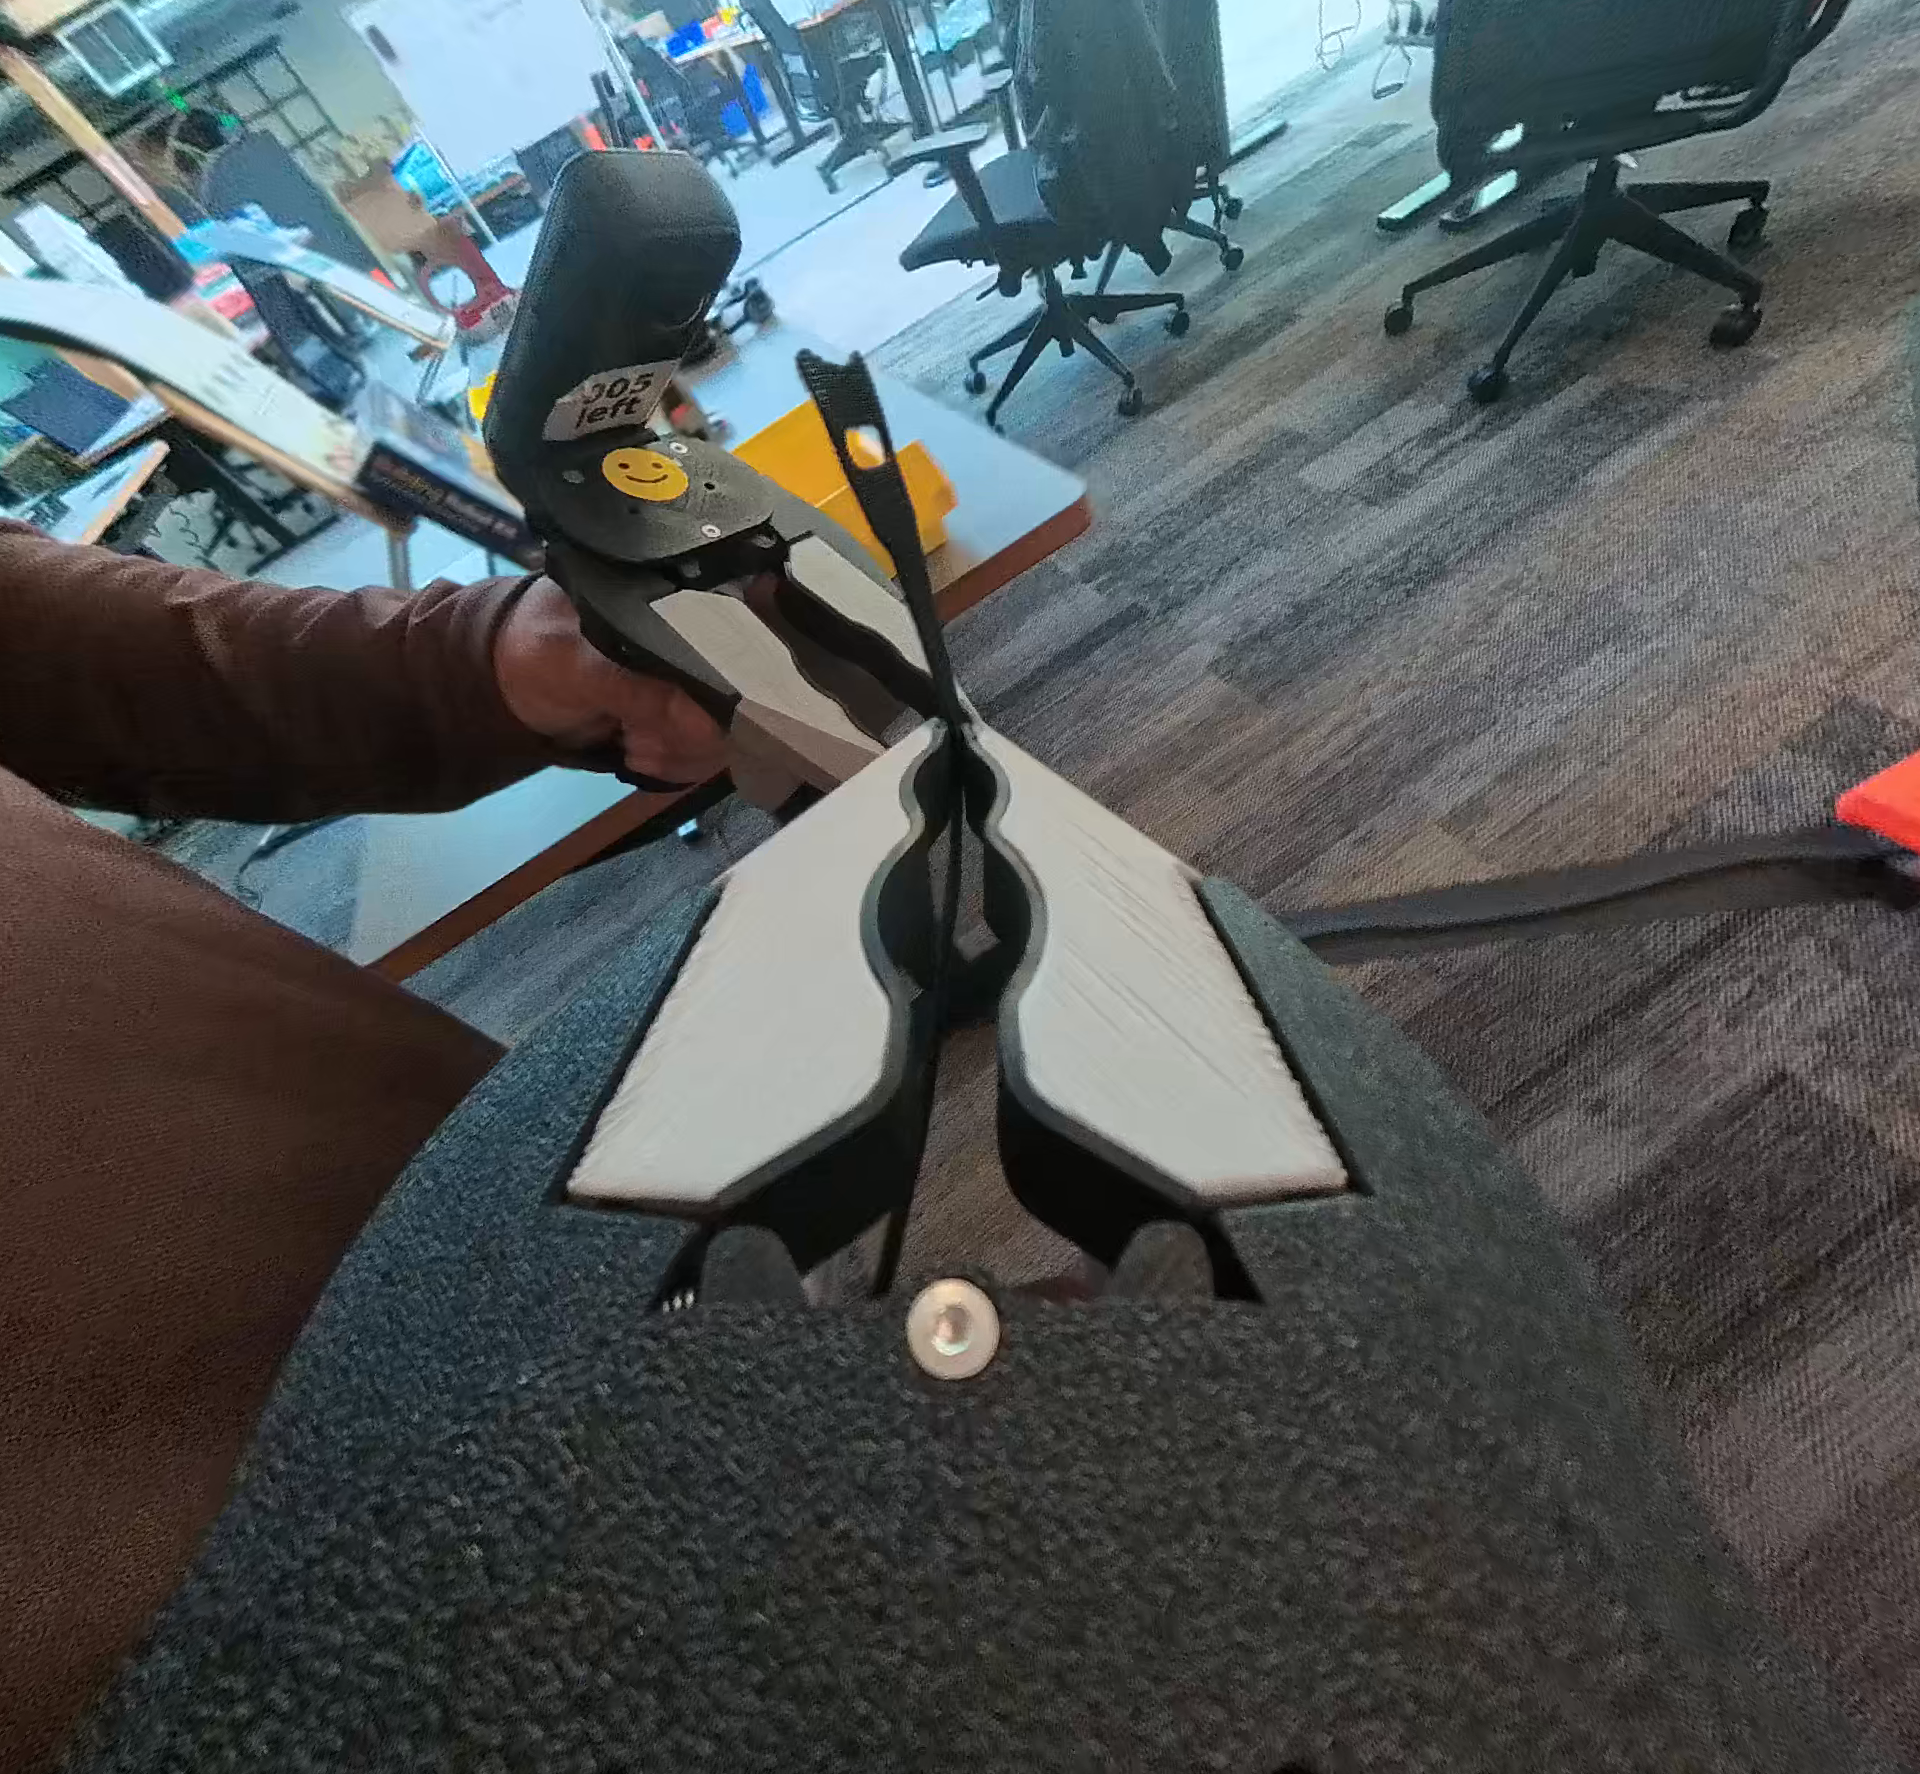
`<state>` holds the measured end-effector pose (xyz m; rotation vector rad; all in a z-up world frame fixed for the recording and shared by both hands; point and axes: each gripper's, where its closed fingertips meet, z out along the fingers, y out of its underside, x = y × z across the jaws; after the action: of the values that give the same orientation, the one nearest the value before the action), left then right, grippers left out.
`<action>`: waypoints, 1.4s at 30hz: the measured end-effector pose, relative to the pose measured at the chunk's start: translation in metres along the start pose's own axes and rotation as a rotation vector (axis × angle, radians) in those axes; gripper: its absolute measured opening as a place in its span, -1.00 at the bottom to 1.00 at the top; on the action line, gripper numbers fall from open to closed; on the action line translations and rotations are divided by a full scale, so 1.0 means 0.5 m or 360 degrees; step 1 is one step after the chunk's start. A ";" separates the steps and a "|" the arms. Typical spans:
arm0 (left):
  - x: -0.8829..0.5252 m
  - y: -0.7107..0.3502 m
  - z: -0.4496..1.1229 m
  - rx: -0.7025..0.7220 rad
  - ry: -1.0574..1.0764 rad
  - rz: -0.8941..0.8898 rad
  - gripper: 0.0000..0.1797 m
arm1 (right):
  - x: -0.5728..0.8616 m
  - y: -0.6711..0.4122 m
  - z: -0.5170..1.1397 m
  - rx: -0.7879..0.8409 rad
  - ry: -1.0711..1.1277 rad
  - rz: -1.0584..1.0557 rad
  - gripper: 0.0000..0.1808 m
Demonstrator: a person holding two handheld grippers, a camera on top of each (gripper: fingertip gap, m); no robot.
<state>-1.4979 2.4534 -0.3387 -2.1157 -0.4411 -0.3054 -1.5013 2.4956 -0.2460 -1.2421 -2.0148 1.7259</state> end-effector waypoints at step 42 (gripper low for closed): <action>-2.279 -1.253 0.235 -0.0065 -0.0172 -0.0166 -0.70 | 1.973 -1.261 1.322 0.0363 0.0115 -0.0090 -1.00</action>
<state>-2.7883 2.6505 -0.3654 -2.1597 -0.6149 -0.2624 -2.8227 2.7427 -0.2213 -1.1449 -1.7393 1.7973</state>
